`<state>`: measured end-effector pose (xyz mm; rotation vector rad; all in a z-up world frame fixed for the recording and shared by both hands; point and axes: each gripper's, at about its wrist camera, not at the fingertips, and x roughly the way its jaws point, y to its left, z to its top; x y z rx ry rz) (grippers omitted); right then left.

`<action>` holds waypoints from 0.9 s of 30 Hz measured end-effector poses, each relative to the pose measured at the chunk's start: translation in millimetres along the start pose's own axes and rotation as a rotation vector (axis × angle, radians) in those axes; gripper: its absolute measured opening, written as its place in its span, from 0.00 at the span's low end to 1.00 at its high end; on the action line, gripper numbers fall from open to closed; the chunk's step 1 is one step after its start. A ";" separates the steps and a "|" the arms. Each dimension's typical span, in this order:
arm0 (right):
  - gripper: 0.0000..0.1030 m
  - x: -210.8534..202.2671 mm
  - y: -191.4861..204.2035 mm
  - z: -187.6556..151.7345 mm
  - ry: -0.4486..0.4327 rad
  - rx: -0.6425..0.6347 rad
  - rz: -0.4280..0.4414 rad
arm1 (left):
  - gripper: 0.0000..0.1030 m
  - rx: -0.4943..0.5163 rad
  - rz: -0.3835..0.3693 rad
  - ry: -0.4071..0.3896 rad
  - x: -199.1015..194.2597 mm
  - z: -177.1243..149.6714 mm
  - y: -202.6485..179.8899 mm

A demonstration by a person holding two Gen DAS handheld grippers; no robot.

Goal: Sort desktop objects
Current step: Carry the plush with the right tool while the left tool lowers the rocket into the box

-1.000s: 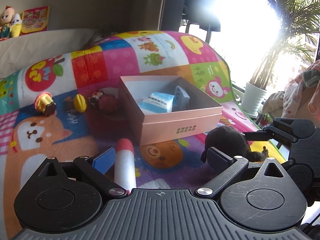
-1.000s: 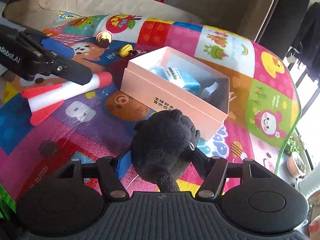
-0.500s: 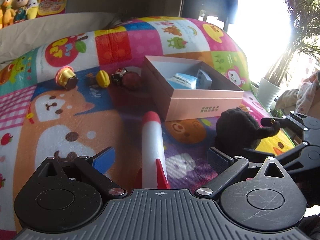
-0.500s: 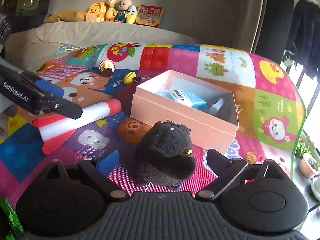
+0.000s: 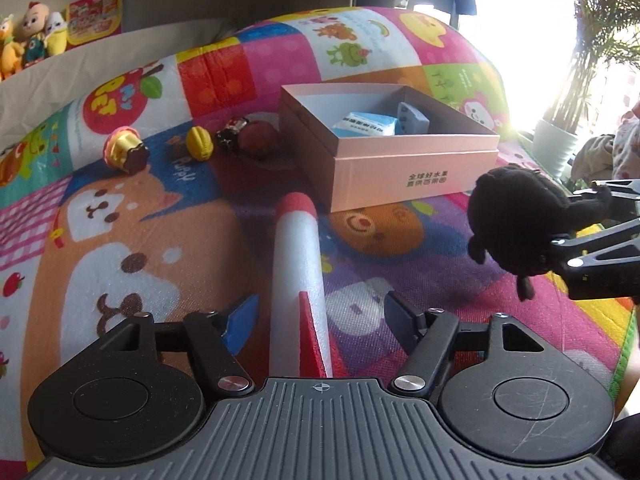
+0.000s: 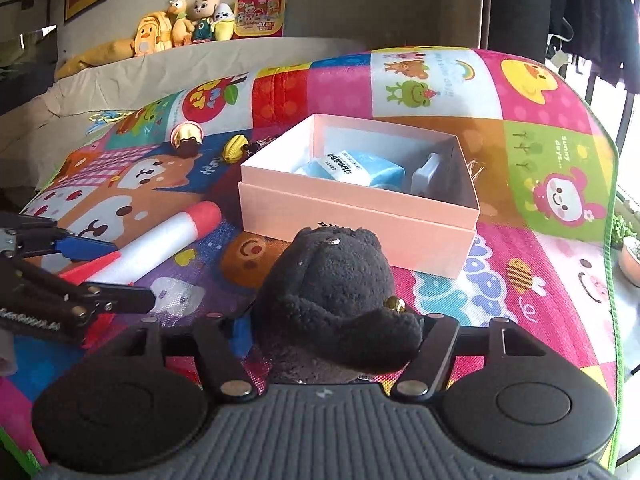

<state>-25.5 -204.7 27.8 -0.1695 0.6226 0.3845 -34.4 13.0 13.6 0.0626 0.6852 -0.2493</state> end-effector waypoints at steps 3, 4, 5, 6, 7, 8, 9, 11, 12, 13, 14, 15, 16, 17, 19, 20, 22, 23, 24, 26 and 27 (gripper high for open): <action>0.65 -15.1 -4.1 -4.1 0.024 -0.012 0.044 | 0.56 0.017 -0.007 0.015 -2.9 -5.3 -0.5; 0.65 -21.0 -6.4 -5.8 0.028 -0.013 0.055 | 0.45 0.019 -0.008 0.019 -5.5 -7.9 -0.4; 0.65 -26.5 -8.6 -7.4 0.028 -0.015 0.060 | 0.40 0.018 -0.008 0.022 -8.7 -10.4 -0.1; 0.65 -32.9 -11.2 -9.1 0.025 -0.016 0.060 | 0.40 0.012 -0.008 0.018 -13.0 -12.3 0.6; 0.65 -39.4 -13.9 -10.4 0.018 -0.017 0.053 | 0.40 0.005 -0.012 0.011 -19.0 -13.4 1.1; 0.65 -45.5 -16.6 -11.2 0.008 -0.017 0.040 | 0.40 0.004 -0.021 0.001 -26.0 -13.0 0.2; 0.65 -51.7 -19.6 -11.5 -0.004 -0.015 0.027 | 0.40 0.008 -0.027 -0.011 -33.7 -11.5 -1.6; 0.65 -63.6 -27.1 -10.0 -0.037 -0.004 0.008 | 0.40 0.026 -0.054 -0.050 -52.5 -3.1 -8.1; 0.65 -69.5 -31.3 -8.1 -0.055 0.003 0.002 | 0.40 0.034 -0.075 -0.075 -61.7 3.6 -12.1; 0.65 -75.7 -34.9 -5.8 -0.077 0.009 -0.005 | 0.40 0.043 -0.089 -0.099 -69.1 11.3 -15.9; 0.65 -81.5 -38.2 -2.8 -0.101 0.016 -0.013 | 0.40 0.058 -0.097 -0.128 -75.8 20.3 -20.0; 0.65 -87.3 -41.7 0.8 -0.127 0.023 -0.023 | 0.40 0.078 -0.100 -0.159 -81.6 31.3 -24.2; 0.65 -93.3 -44.9 4.1 -0.153 0.032 -0.035 | 0.40 0.097 -0.103 -0.187 -85.1 42.4 -27.6; 0.65 -98.9 -48.0 7.7 -0.178 0.041 -0.044 | 0.40 0.112 -0.105 -0.209 -86.6 54.1 -29.8; 0.65 -109.3 -55.2 15.5 -0.221 0.060 -0.056 | 0.40 0.128 -0.117 -0.239 -82.0 81.1 -32.4; 0.65 -113.9 -59.4 20.2 -0.241 0.071 -0.061 | 0.40 0.121 -0.123 -0.244 -76.0 93.6 -32.0; 0.65 -121.9 -68.5 29.8 -0.278 0.094 -0.074 | 0.40 0.085 -0.133 -0.236 -55.3 118.0 -30.2; 0.65 -125.3 -72.5 33.8 -0.297 0.102 -0.084 | 0.40 0.066 -0.138 -0.228 -41.7 129.3 -29.1; 0.65 -127.7 -75.4 37.2 -0.313 0.106 -0.095 | 0.40 0.053 -0.136 -0.219 -27.2 139.2 -28.8; 0.65 -130.5 -80.7 43.1 -0.340 0.109 -0.113 | 0.40 0.023 -0.125 -0.203 2.3 155.6 -26.7; 0.65 -130.7 -82.8 45.0 -0.346 0.111 -0.118 | 0.40 0.002 -0.123 -0.192 16.7 162.6 -26.4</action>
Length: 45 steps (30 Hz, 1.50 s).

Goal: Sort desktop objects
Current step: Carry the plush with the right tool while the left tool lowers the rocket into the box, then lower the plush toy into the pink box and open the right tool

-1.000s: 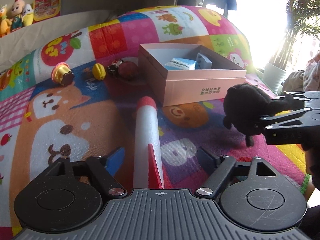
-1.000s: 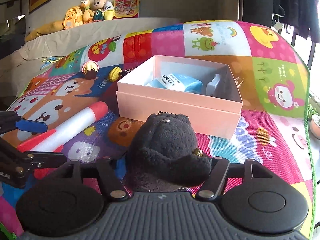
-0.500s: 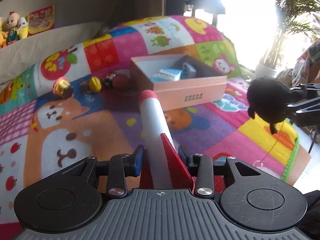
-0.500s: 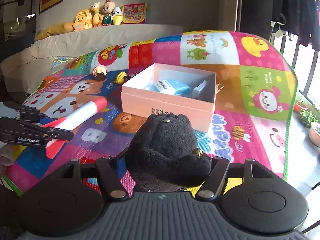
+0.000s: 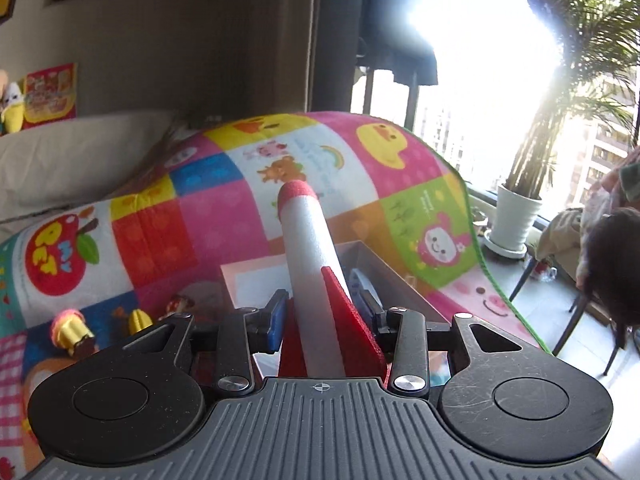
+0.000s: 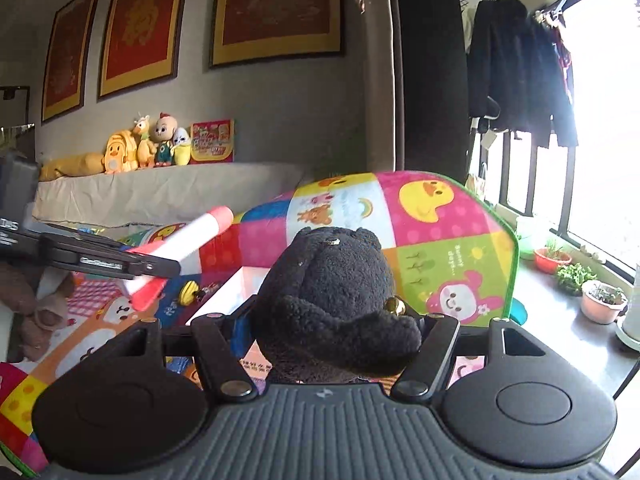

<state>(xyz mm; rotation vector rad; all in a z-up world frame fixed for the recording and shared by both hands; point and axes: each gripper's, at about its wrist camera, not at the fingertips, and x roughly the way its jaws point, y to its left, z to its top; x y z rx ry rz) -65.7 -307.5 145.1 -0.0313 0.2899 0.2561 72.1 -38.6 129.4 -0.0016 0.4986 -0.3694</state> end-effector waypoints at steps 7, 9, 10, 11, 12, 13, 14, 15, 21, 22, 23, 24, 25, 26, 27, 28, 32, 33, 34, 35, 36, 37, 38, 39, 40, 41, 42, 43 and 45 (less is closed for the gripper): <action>0.65 21.4 -10.4 0.2 0.042 -0.005 -0.042 | 0.52 -0.082 0.034 0.113 79.3 -11.0 19.8; 0.65 28.6 -13.5 -0.1 0.055 -0.001 -0.052 | 0.64 -0.102 0.019 0.113 76.2 -20.5 26.1; 0.65 32.2 -14.5 0.5 0.057 -0.001 -0.055 | 0.68 -0.117 0.012 0.106 72.0 -24.5 30.1; 0.65 35.6 -15.0 1.9 0.058 -0.001 -0.056 | 0.70 -0.135 0.006 0.095 66.3 -27.8 34.8; 0.65 40.3 -15.1 4.5 0.058 0.000 -0.055 | 0.71 -0.154 0.003 0.085 60.3 -30.8 39.4; 0.65 46.0 -14.6 8.4 0.054 0.001 -0.049 | 0.71 -0.174 -0.002 0.076 54.4 -33.0 43.8; 0.65 51.5 -13.1 12.8 0.049 0.001 -0.039 | 0.72 -0.192 -0.007 0.066 48.9 -34.5 47.9; 0.65 58.0 -11.0 18.1 0.042 0.002 -0.024 | 0.72 -0.204 -0.013 0.058 43.4 -36.0 51.6; 0.65 108.4 7.4 50.4 0.012 0.057 0.082 | 0.75 -0.089 -0.016 0.029 19.3 -47.6 42.6; 0.65 119.4 9.8 53.2 0.015 0.075 0.106 | 0.78 -0.073 -0.021 0.027 16.7 -50.5 39.7; 0.65 131.1 12.0 54.6 0.026 0.092 0.126 | 0.80 -0.065 -0.027 0.025 13.5 -54.2 38.1; 0.66 144.3 12.2 53.9 0.048 0.117 0.142 | 0.82 -0.063 -0.032 0.021 10.7 -57.5 37.3; 0.70 156.9 11.7 51.6 0.078 0.141 0.163 | 0.84 -0.065 -0.033 0.016 6.7 -62.6 37.1; 0.78 171.9 10.0 47.5 0.126 0.167 0.188 | 0.87 -0.068 -0.032 0.011 3.3 -66.8 37.8; 0.80 183.0 7.9 42.0 0.167 0.193 0.186 | 0.88 -0.074 -0.030 0.006 -0.7 -71.8 39.6; 0.80 190.7 6.2 37.1 0.200 0.208 0.166 | 0.91 -0.081 -0.026 0.000 -3.7 -76.5 42.3; 0.80 195.1 2.1 28.1 0.222 0.196 0.100 | 0.92 -0.144 0.012 -0.006 -5.0 -93.3 59.7; 0.80 195.2 3.0 29.0 0.223 0.186 0.089 | 0.92 -0.176 0.014 0.002 -2.7 -97.3 65.4; 0.79 196.3 6.1 31.0 0.225 0.173 0.081 | 0.92 -0.205 0.010 0.009 -1.0 -101.0 70.2; 0.72 198.1 10.6 34.2 0.228 0.155 0.078 | 0.92 -0.230 0.006 0.014 0.2 -104.6 73.8; 0.67 201.0 15.8 37.1 0.245 0.139 0.091 | 0.92 -0.246 0.003 0.017 0.8 -107.7 76.0; 0.56 205.2 20.6 39.1 0.278 0.134 0.118 | 0.92 -0.252 -0.001 0.019 0.5 -110.7 77.9; 0.47 211.1 24.8 39.3 0.323 0.141 0.151 | 0.92 -0.253 -0.005 0.017 -0.9 -112.8 78.5; 0.47 217.5 29.0 37.1 0.379 0.150 0.183 | 0.92 -0.254 -0.011 0.012 -3.1 -114.9 79.2; 0.47 222.2 34.9 32.8 0.434 0.145 0.198 | 0.93 -0.256 -0.020 0.006 -5.1 -116.8 80.2; 0.47 225.1 41.8 27.6 0.465 0.117 0.178 | 0.93 -0.261 -0.027 0.002 -6.1 -118.1 81.6; 0.48 227.7 48.2 21.7 0.479 0.078 0.134 | 0.93 -0.267 -0.033 -0.002 -6.7 -119.2 82.8; 0.53 231.6 53.3 15.5 0.492 0.040 0.083 | 0.93 -0.274 -0.038 -0.006 -6.2 -119.7 84.0; 0.54 243.6 56.0 3.7 0.542 0.012 0.051 | 0.93 -0.291 -0.051 -0.019 -5.8 -120.6 86.3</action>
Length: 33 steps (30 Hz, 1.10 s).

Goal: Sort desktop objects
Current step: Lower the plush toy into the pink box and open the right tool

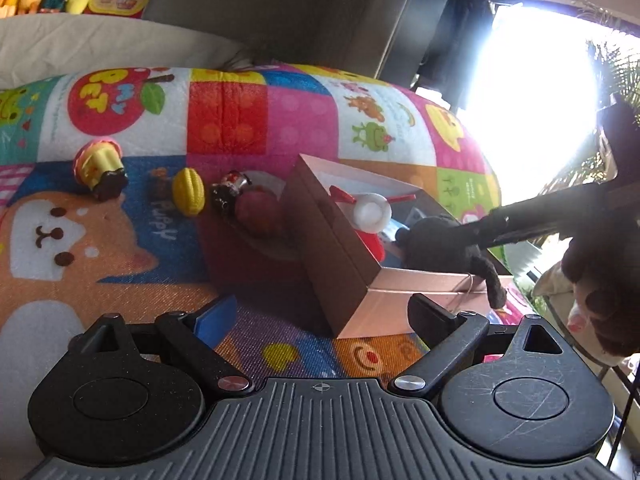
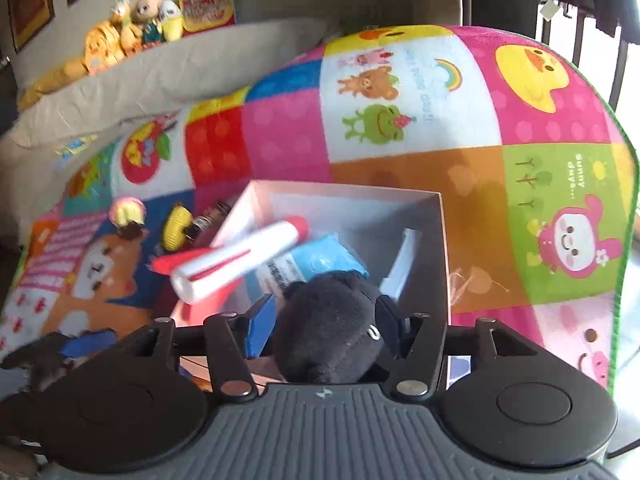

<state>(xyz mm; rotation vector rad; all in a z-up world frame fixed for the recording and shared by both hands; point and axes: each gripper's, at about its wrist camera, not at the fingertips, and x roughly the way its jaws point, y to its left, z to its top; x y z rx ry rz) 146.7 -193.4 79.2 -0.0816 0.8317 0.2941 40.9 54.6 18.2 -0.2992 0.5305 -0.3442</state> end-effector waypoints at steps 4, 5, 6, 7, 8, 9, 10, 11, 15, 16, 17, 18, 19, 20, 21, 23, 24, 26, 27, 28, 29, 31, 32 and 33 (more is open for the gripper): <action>0.59 19.4 -9.4 4.4 0.065 0.048 0.051 | 0.94 -0.020 -0.021 -0.018 -0.7 -1.7 4.0; 0.59 22.2 -13.9 9.5 0.068 0.078 0.057 | 0.94 -0.025 -0.022 -0.019 -0.5 -2.3 5.0; 0.58 24.9 -17.4 14.1 0.069 0.102 0.059 | 0.94 -0.031 -0.025 -0.019 -0.2 -2.6 5.9; 0.56 27.6 -20.1 17.5 0.059 0.117 0.051 | 0.94 -0.034 -0.028 -0.020 -0.2 -2.9 6.6; 0.54 30.0 -21.5 20.9 0.046 0.121 0.037 | 0.94 -0.036 -0.029 -0.023 -0.7 -3.1 6.9; 0.54 32.6 -23.1 24.4 0.035 0.129 0.020 | 0.94 -0.037 -0.032 -0.026 -1.5 -3.2 7.3; 0.54 34.2 -25.4 28.2 0.023 0.143 0.007 | 0.94 -0.039 -0.034 -0.030 -1.9 -3.3 7.7; 0.53 34.7 -27.8 32.3 0.003 0.151 0.000 | 0.94 -0.042 -0.036 -0.031 -2.1 -3.3 8.0; 0.54 44.1 -36.7 50.2 -0.017 0.136 -0.040 | 0.94 -0.047 -0.031 -0.025 -0.5 -4.3 9.2; 0.59 51.3 -39.3 53.1 0.040 0.122 -0.023 | 0.94 -0.049 -0.032 -0.026 -0.8 -4.1 9.7; 0.60 54.5 -42.2 53.9 0.075 0.118 -0.012 | 0.94 -0.051 -0.034 -0.029 -1.3 -4.1 10.1; 0.61 53.0 -45.1 53.8 0.084 0.123 -0.010 | 0.95 -0.053 -0.036 -0.031 -1.5 -4.1 10.5; 0.65 45.7 -46.9 53.2 0.063 0.125 -0.008 | 0.95 -0.055 -0.037 -0.030 -1.0 -4.2 10.9; 0.67 36.3 -48.0 53.0 0.029 0.123 -0.006 | 0.95 -0.058 -0.037 -0.025 0.0 -4.3 11.3; 0.67 26.1 -48.2 53.7 -0.007 0.122 -0.003 | 0.95 -0.059 -0.037 -0.019 1.2 -4.4 11.4; 0.66 10.3 -46.2 56.0 -0.060 0.120 0.023 | 0.95 -0.057 -0.039 -0.014 2.3 -4.4 10.9; 0.65 7.0 -42.5 57.9 -0.070 0.115 0.039 | 0.96 -0.055 -0.038 -0.013 2.6 -4.6 10.4; 0.47 10.3 -30.2 62.3 -0.059 0.105 0.079 | 0.96 -0.050 -0.036 -0.013 2.8 -4.8 9.7; 0.43 17.1 -22.6 65.1 -0.043 0.107 0.103 | 0.96 -0.049 -0.034 -0.013 2.8 -5.0 9.5; 0.37 27.1 -15.4 67.8 -0.022 0.120 0.119 | 0.96 -0.047 -0.033 -0.013 2.7 -5.2 9.4; 0.31 39.5 -8.4 69.7 0.008 0.135 0.131 | 0.96 -0.046 -0.030 -0.012 2.6 -5.1 8.9; 0.23 68.7 4.9 71.3 0.075 0.160 0.163 | 0.96 -0.043 -0.026 -0.006 3.2 -5.2 8.2; 0.21 81.8 11.3 70.3 0.096 0.162 0.165 | 0.96 -0.042 -0.025 -0.002 3.7 -5.3 8.0; 0.20 91.7 17.0 68.2 0.100 0.158 0.151 | 0.96 -0.042 -0.024 0.000 4.0 -5.4 8.1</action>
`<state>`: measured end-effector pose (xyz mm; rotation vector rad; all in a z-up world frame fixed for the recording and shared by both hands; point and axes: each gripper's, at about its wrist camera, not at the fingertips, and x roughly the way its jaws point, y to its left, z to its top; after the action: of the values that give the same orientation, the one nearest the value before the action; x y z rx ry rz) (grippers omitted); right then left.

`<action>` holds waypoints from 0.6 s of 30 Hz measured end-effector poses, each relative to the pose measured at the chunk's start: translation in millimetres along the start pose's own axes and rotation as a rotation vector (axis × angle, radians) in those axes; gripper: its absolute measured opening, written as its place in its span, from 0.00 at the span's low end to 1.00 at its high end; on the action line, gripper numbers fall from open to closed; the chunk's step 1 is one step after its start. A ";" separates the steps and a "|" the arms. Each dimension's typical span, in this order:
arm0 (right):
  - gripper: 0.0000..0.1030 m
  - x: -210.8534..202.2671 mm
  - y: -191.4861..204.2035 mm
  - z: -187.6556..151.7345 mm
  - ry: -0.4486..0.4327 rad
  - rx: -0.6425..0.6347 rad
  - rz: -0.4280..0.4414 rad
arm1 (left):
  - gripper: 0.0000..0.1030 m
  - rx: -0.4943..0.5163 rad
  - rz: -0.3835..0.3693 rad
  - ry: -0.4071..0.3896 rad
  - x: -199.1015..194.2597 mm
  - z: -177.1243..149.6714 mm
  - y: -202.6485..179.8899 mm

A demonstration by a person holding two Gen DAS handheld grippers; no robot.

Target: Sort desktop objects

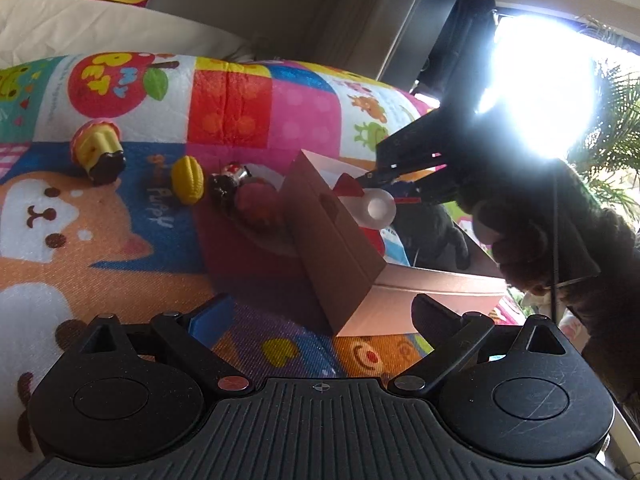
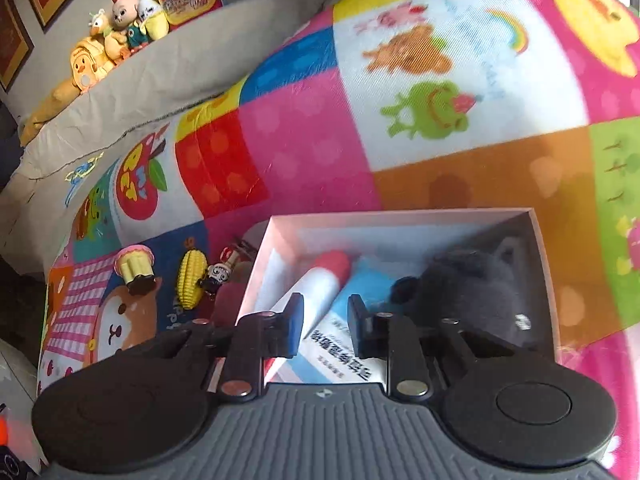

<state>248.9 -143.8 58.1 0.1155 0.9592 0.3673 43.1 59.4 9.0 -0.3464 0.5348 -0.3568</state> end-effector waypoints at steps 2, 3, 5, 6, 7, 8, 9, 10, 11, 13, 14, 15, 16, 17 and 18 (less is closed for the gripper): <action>0.20 3.9 5.3 -2.1 -0.024 -0.049 -0.021 | 0.96 -0.003 -0.001 0.002 -0.1 -0.2 0.5; 0.20 1.6 6.0 -2.6 -0.015 -0.077 -0.035 | 0.96 -0.005 -0.002 0.002 0.1 -0.2 0.7; 0.20 -2.8 4.0 -7.7 0.034 -0.150 -0.070 | 0.96 -0.005 -0.001 0.004 0.7 -0.3 0.3; 0.20 -7.0 2.9 -12.3 0.040 -0.198 -0.095 | 0.96 -0.002 0.001 0.003 0.7 -0.2 -0.4; 0.23 -11.5 1.2 -15.7 0.048 -0.227 -0.110 | 0.96 0.006 0.004 0.001 0.3 0.0 -2.0; 0.25 -15.8 -1.6 -17.3 0.060 -0.231 -0.119 | 0.96 0.013 0.003 0.001 0.6 0.2 -3.5; 0.24 -19.3 -3.4 -17.8 0.070 -0.225 -0.126 | 0.96 0.021 0.000 0.004 0.7 0.1 -5.5; 0.24 -22.6 -4.3 -17.9 0.072 -0.218 -0.142 | 0.96 0.030 -0.002 0.006 0.6 -0.2 -7.3; 0.24 -26.0 -3.8 -18.1 0.064 -0.209 -0.151 | 0.96 0.041 0.002 0.006 -0.1 -0.4 -9.2; 0.24 -35.5 -4.3 -17.7 0.032 -0.176 -0.101 | 0.96 0.062 0.013 -0.003 -2.5 0.3 -13.0; 0.24 -39.6 -3.5 -17.0 0.021 -0.157 -0.052 | 0.96 0.067 0.016 -0.007 -3.8 1.1 -14.7; 0.24 -43.0 -2.0 -16.8 0.010 -0.137 -0.011 | 0.96 0.069 0.016 -0.009 -5.4 1.9 -16.2; 0.24 -44.4 1.8 -17.0 0.004 -0.127 0.024 | 0.96 0.072 0.015 -0.010 -6.5 2.7 -17.8; 0.24 -43.2 8.3 -18.1 0.010 -0.138 0.047 | 0.96 0.077 0.013 -0.010 -7.6 3.3 -19.5; 0.24 -40.6 15.2 -21.0 0.016 -0.159 0.048 | 0.96 0.084 0.011 -0.010 -9.0 3.6 -21.6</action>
<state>206.9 -145.4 81.6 -0.0091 0.9404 0.4882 32.8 44.8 24.6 -0.2638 0.5101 -0.3653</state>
